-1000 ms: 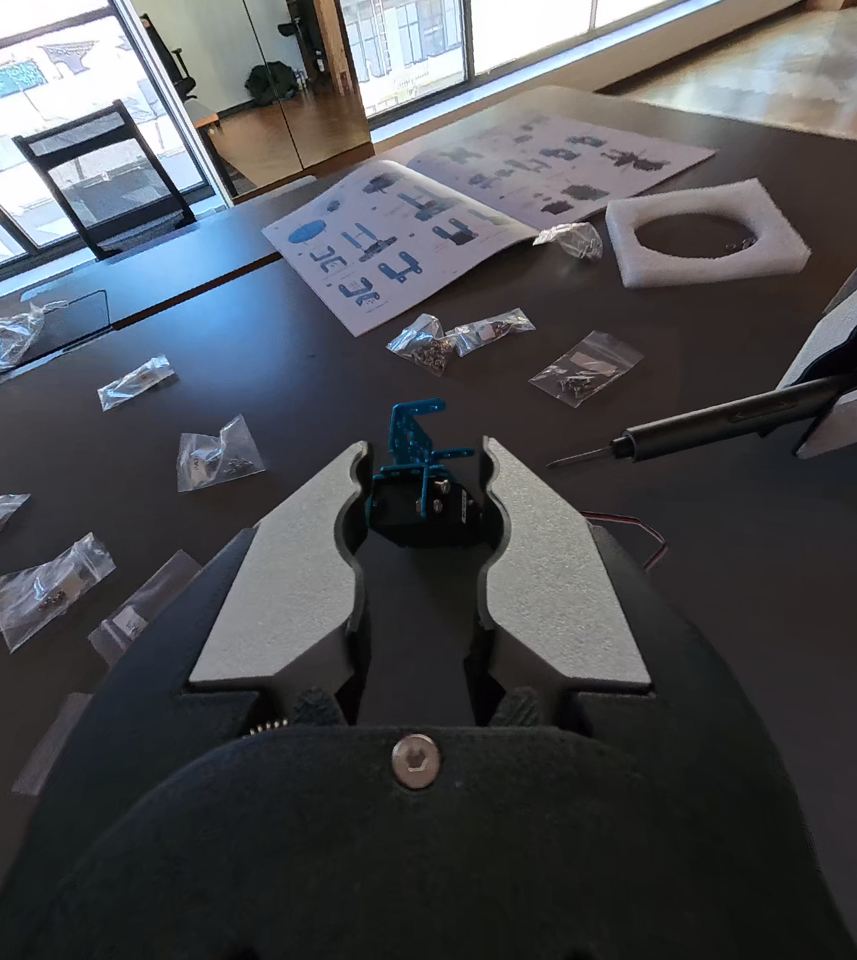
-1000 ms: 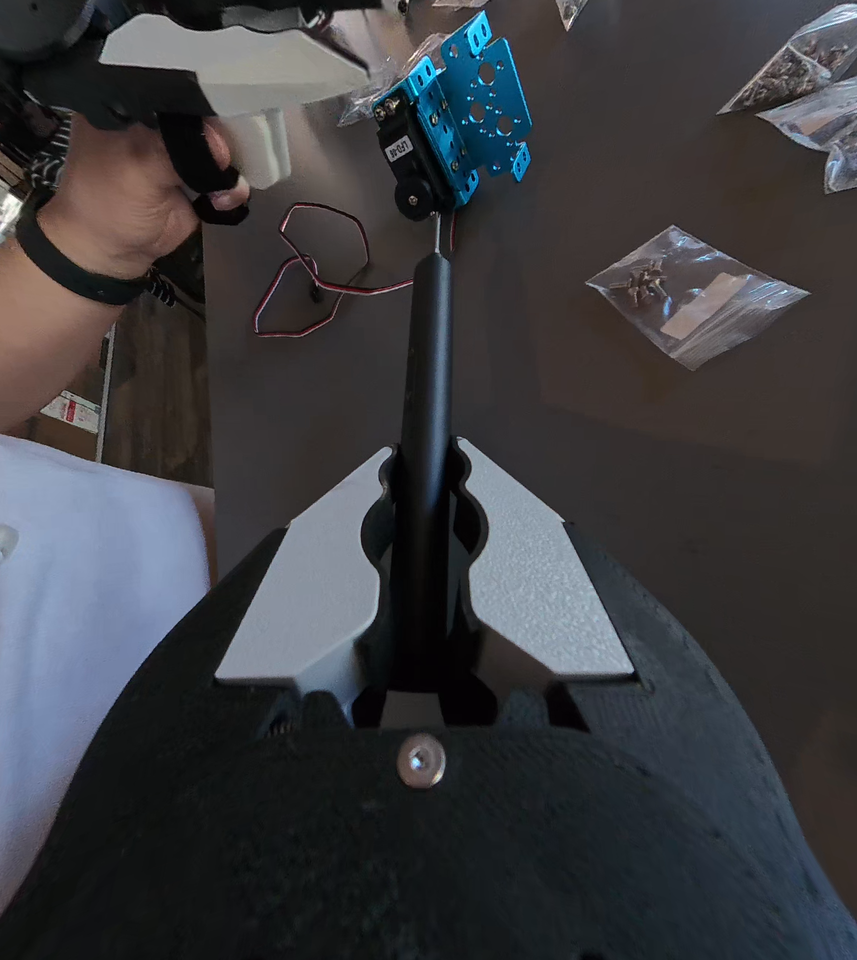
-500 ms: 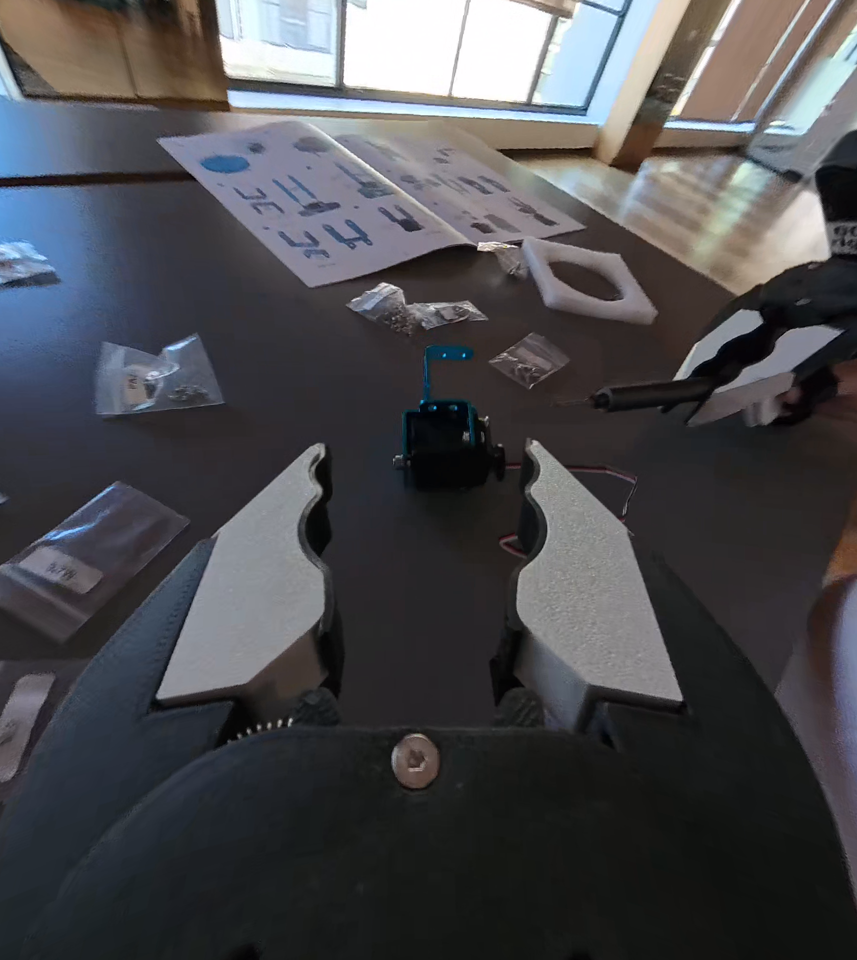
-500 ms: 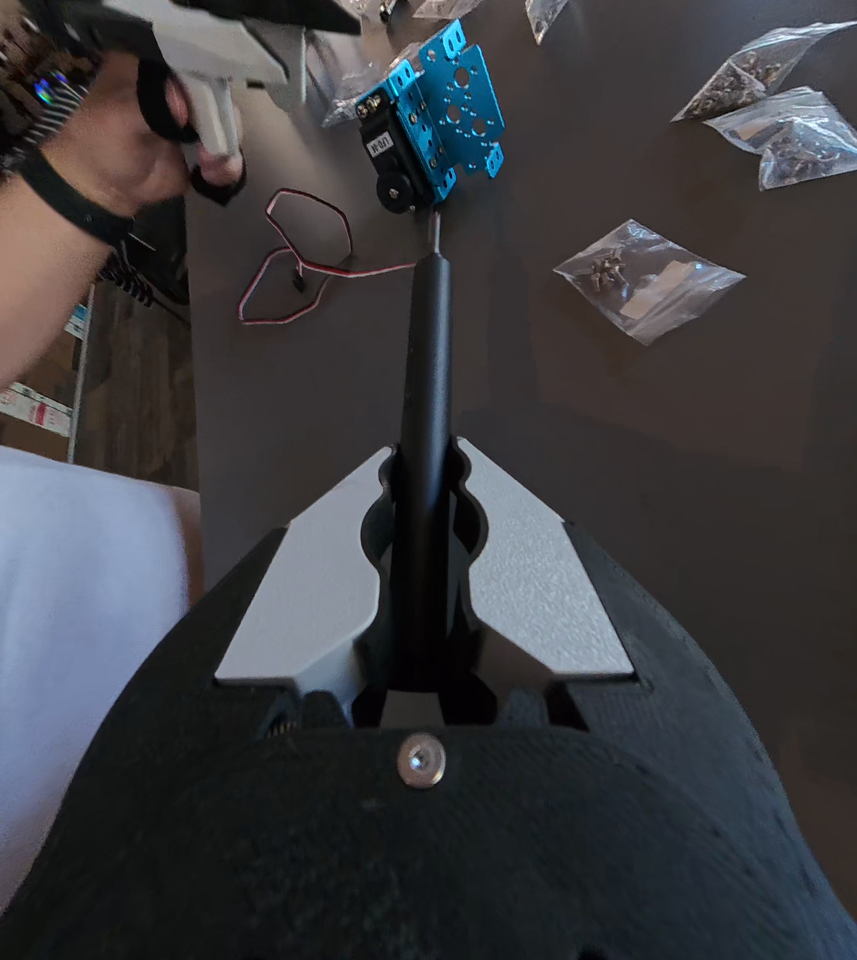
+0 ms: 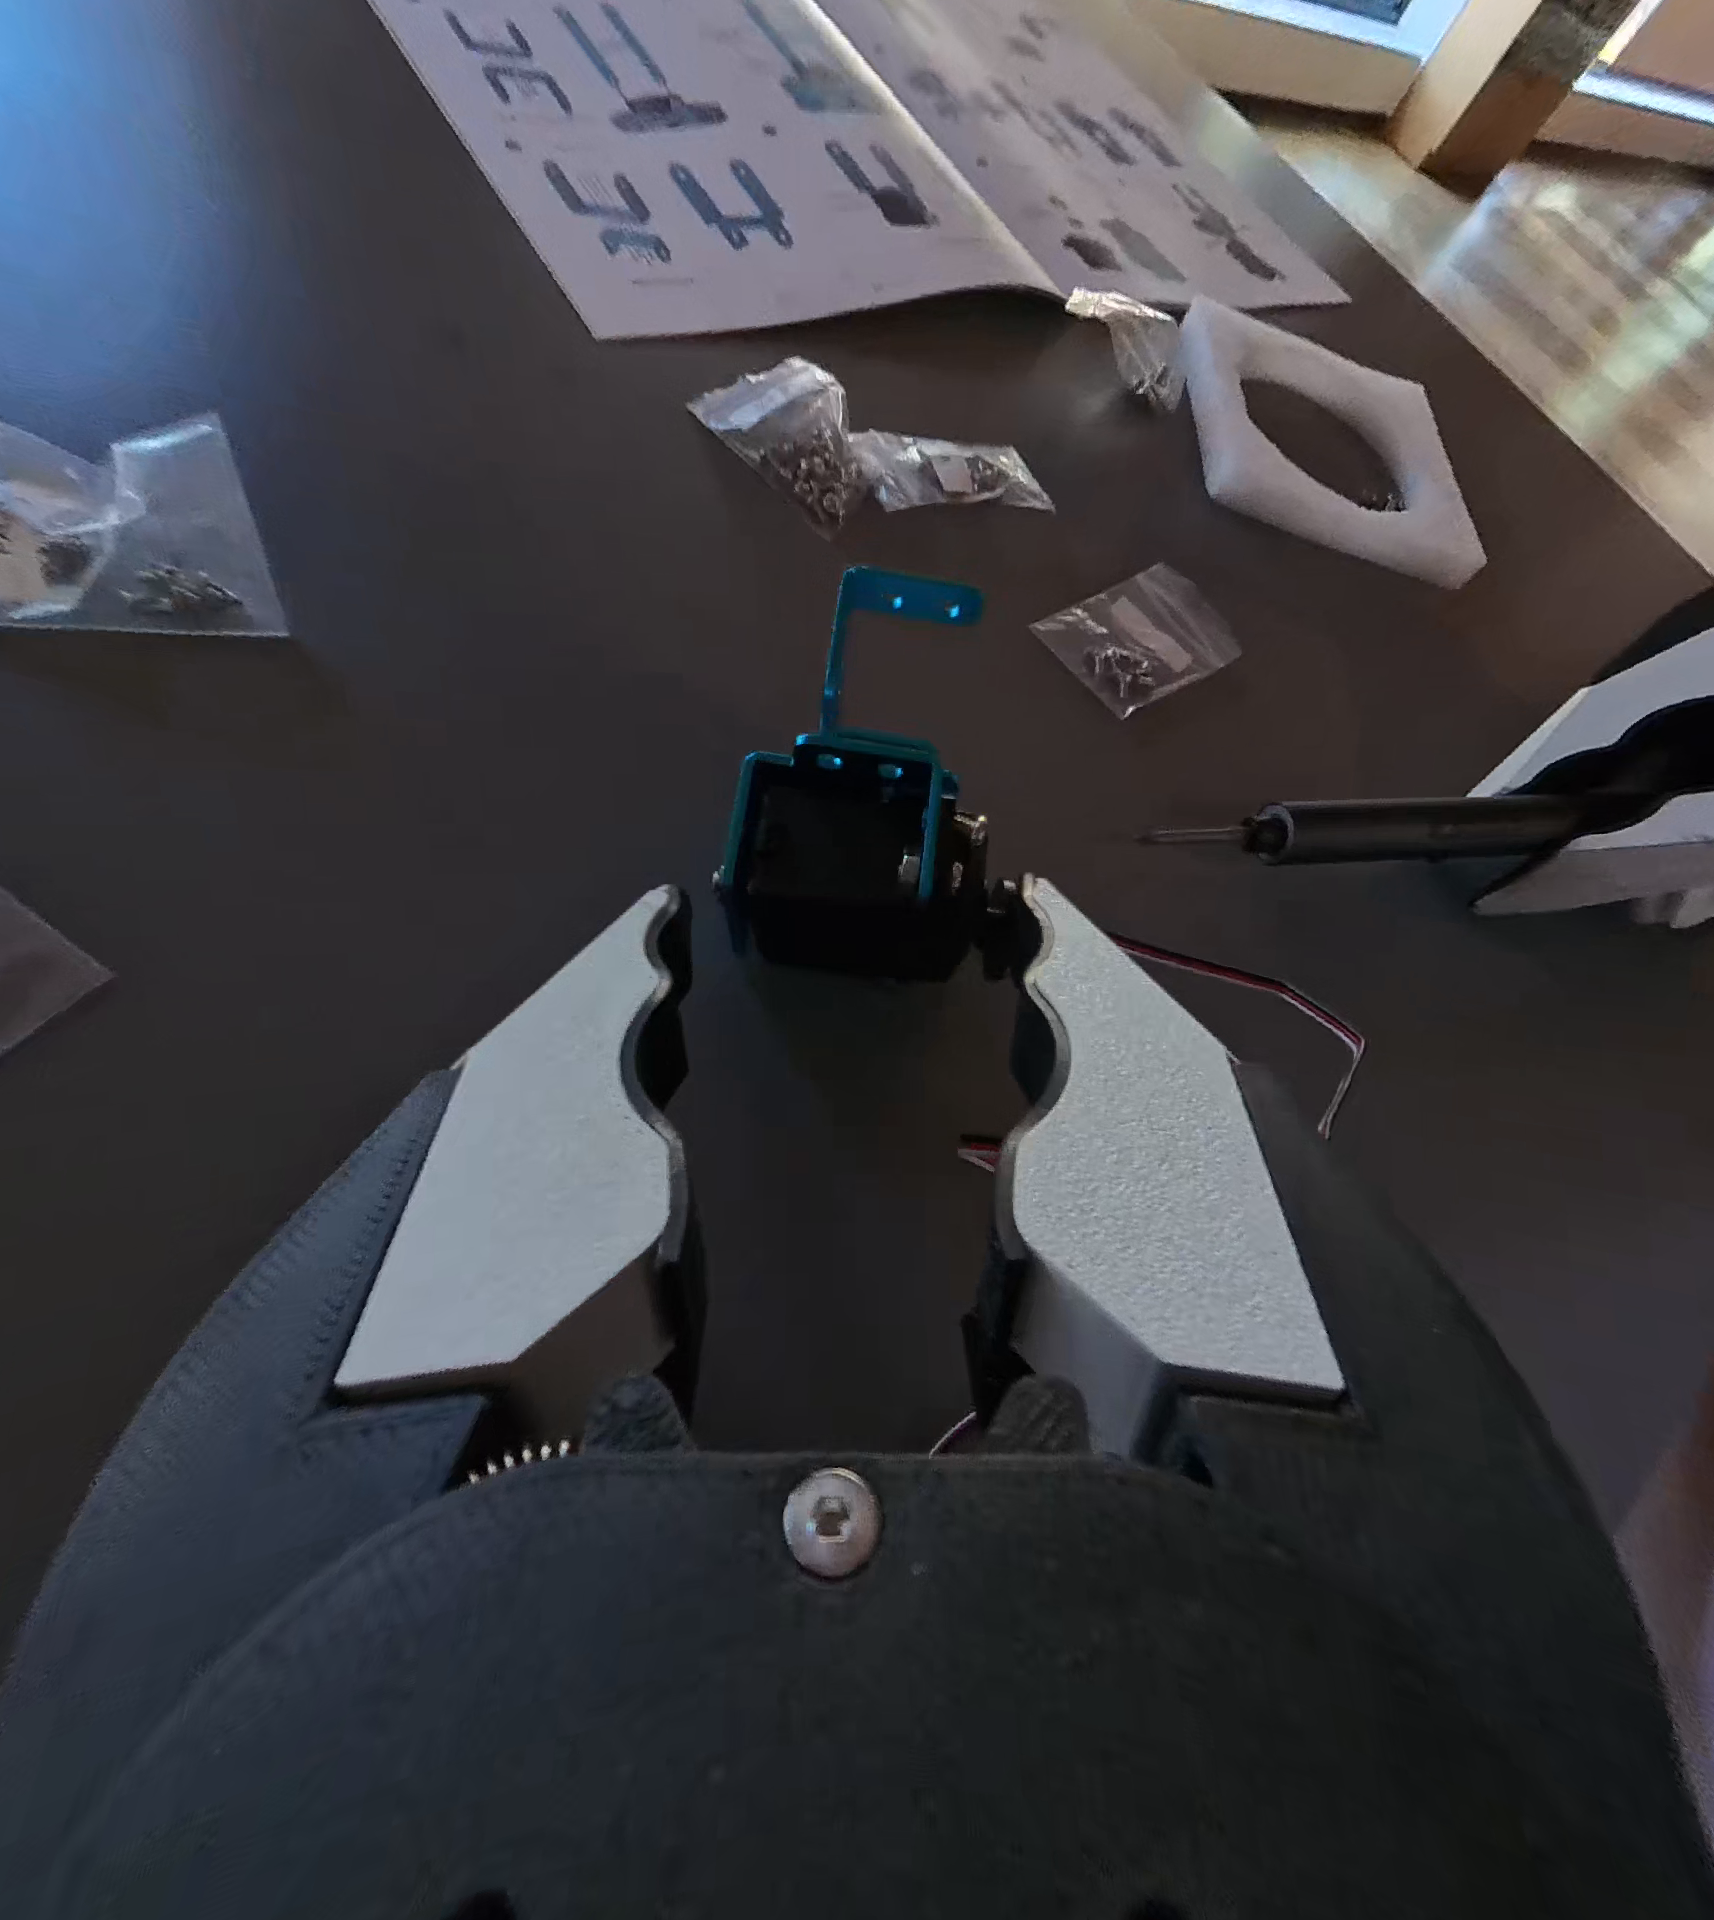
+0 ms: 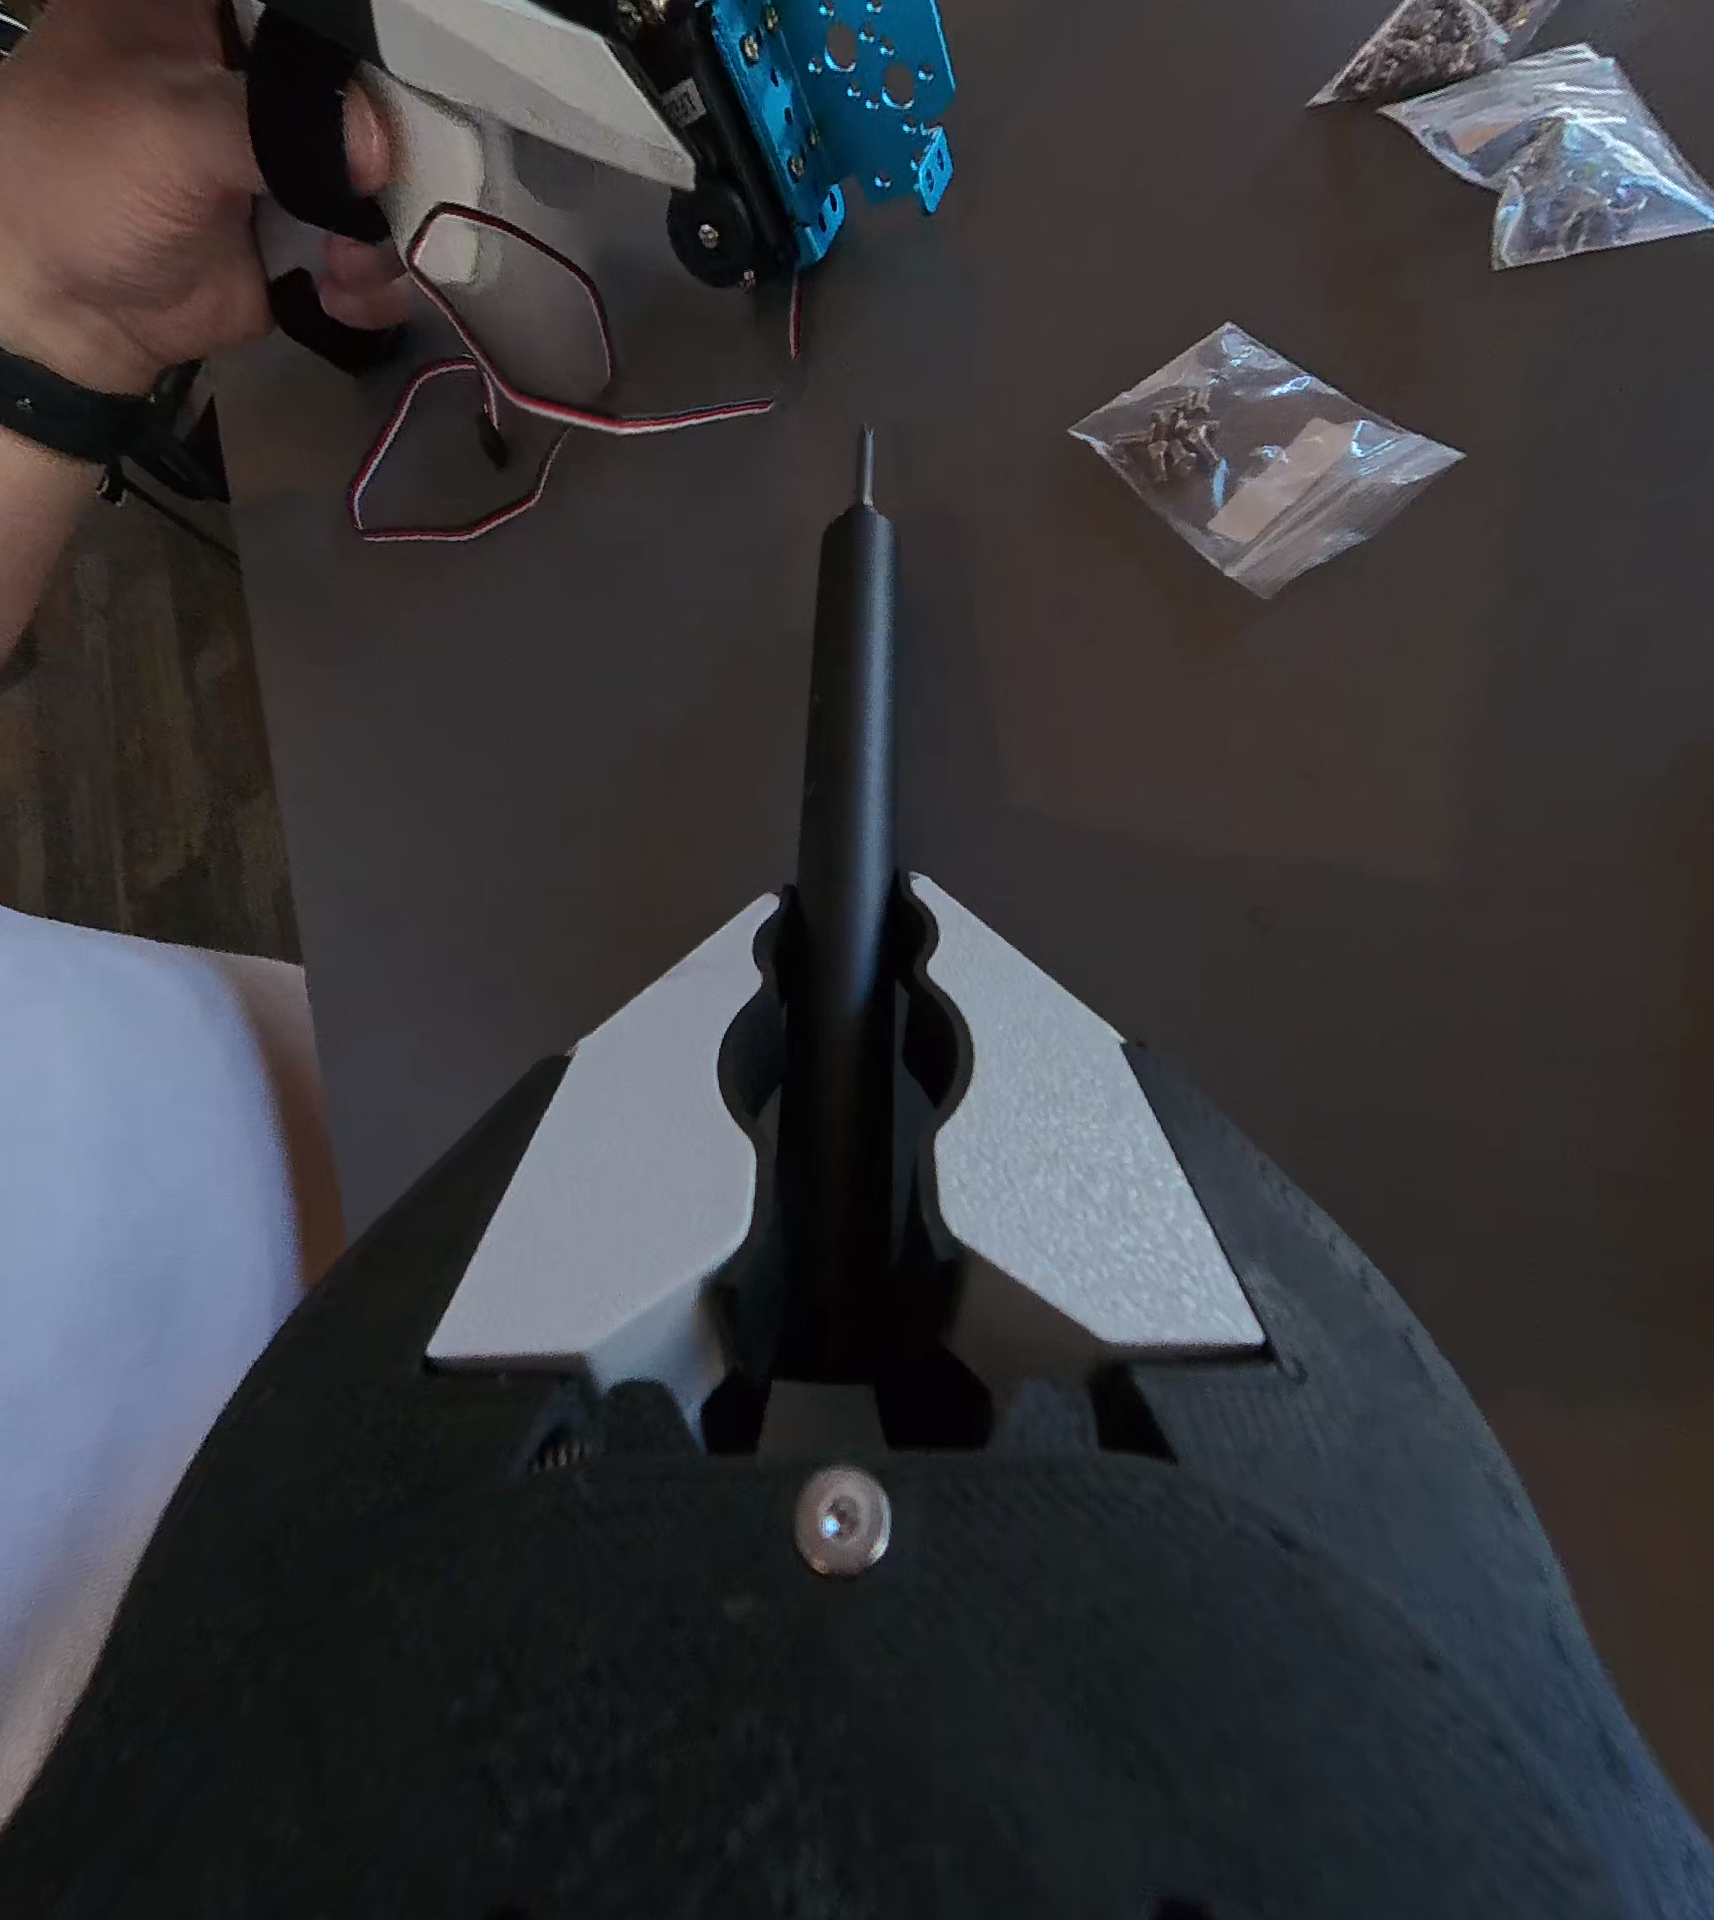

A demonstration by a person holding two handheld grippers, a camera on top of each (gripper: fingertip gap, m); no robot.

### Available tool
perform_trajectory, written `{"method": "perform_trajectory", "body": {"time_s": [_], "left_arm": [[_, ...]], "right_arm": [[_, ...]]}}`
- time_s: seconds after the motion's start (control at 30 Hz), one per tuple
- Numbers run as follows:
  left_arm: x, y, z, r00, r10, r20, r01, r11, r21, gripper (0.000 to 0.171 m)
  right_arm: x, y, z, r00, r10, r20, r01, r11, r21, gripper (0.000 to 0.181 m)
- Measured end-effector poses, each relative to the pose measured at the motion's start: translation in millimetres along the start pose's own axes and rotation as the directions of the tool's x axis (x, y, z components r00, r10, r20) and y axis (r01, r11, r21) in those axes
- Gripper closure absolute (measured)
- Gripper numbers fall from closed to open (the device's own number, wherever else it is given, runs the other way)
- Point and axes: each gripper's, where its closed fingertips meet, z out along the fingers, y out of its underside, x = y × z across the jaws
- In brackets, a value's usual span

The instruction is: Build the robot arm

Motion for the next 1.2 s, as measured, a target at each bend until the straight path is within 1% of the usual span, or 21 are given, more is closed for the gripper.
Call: {"method": "perform_trajectory", "body": {"time_s": [0.1,0.13,0.2,0.27,0.37,0.43,0.5,0.57,0.63,0.67,0.73,0.8,0.83,0.9,1.0,1.03,1.07,1.1,1.13,1.17,1.2], "left_arm": [[3,-2,5,1.000,0.008,-0.004,-0.008,1.000,-0.001,0.114],[4,-3,6,1.000,0.020,0.002,-0.020,1.000,-0.001,0.115],[6,-6,6,0.998,0.062,0.013,-0.063,0.998,0.013,0.122],[6,-6,8,0.996,0.086,0.030,-0.087,0.996,0.012,0.122],[5,-8,6,0.997,0.069,0.037,-0.070,0.997,0.021,0.122],[2,-16,-1,0.990,0.109,0.095,-0.114,0.992,0.046,0.122],[2,-28,-12,0.960,0.208,0.189,-0.222,0.973,0.057,0.122],[6,-41,-24,0.910,0.307,0.278,-0.336,0.940,0.063,0.122],[11,-49,-33,0.864,0.374,0.338,-0.413,0.909,0.049,0.122],[12,-51,-35,0.853,0.383,0.354,-0.425,0.904,0.048,0.123],[12,-51,-38,0.868,0.351,0.351,-0.397,0.915,0.067,0.122],[10,-55,-45,0.879,0.306,0.365,-0.367,0.924,0.108,0.123],[8,-59,-51,0.864,0.311,0.395,-0.384,0.916,0.117,0.122],[9,-69,-65,0.814,0.342,0.469,-0.446,0.885,0.130,0.122],[12,-82,-81,0.745,0.379,0.548,-0.522,0.843,0.127,0.122],[12,-83,-82,0.752,0.365,0.549,-0.509,0.851,0.131,0.122],[11,-83,-81,0.787,0.327,0.522,-0.465,0.871,0.155,0.122],[10,-82,-80,0.840,0.261,0.476,-0.394,0.896,0.204,0.122],[8,-81,-77,0.898,0.169,0.405,-0.293,0.919,0.265,0.122],[7,-79,-74,0.949,0.064,0.308,-0.166,0.933,0.319,0.122],[5,-77,-71,0.979,-0.048,0.198,-0.027,0.933,0.358,0.122]], "right_arm": [[2,1,-1,1.000,0.003,-0.003,-0.003,1.000,-0.010,0.164],[2,1,-1,1.000,0.004,0.001,-0.004,1.000,-0.010,0.164],[2,1,-1,1.000,0.009,0.009,-0.009,1.000,-0.012,0.164],[2,1,-2,1.000,0.014,0.018,-0.014,1.000,-0.014,0.164],[4,1,-2,1.000,0.013,0.019,-0.012,1.000,-0.015,0.164],[5,0,-2,1.000,0.004,0.018,-0.003,1.000,-0.016,0.164],[5,0,-1,1.000,-0.006,0.017,0.006,1.000,-0.016,0.164],[6,-1,-1,1.000,-0.016,0.019,0.016,1.000,-0.015,0.164],[7,-2,0,1.000,-0.022,0.023,0.022,1.000,-0.010,0.163],[7,-3,0,0.999,-0.024,0.025,0.024,1.000,-0.007,0.163],[9,-4,1,0.999,-0.032,0.026,0.033,0.999,-0.003,0.163],[10,-6,3,0.998,-0.055,0.020,0.055,0.998,-0.003,0.163],[11,-7,4,0.997,-0.078,0.011,0.078,0.997,-0.004,0.163],[13,-7,6,0.991,-0.132,-0.012,0.131,0.991,-0.023,0.164],[13,-10,11,0.978,-0.204,-0.031,0.203,0.978,-0.036,0.163],[13,-11,12,0.975,-0.219,-0.035,0.218,0.975,-0.038,0.163],[13,-11,13,0.972,-0.232,-0.038,0.230,0.972,-0.040,0.163],[13,-12,14,0.969,-0.243,-0.039,0.241,0.970,-0.043,0.163],[13,-12,14,0.967,-0.253,-0.043,0.251,0.967,-0.045,0.163],[14,-12,15,0.964,-0.262,-0.046,0.260,0.965,-0.048,0.163],[14,-12,15,0.961,-0.271,-0.049,0.269,0.962,-0.050,0.163]]}}
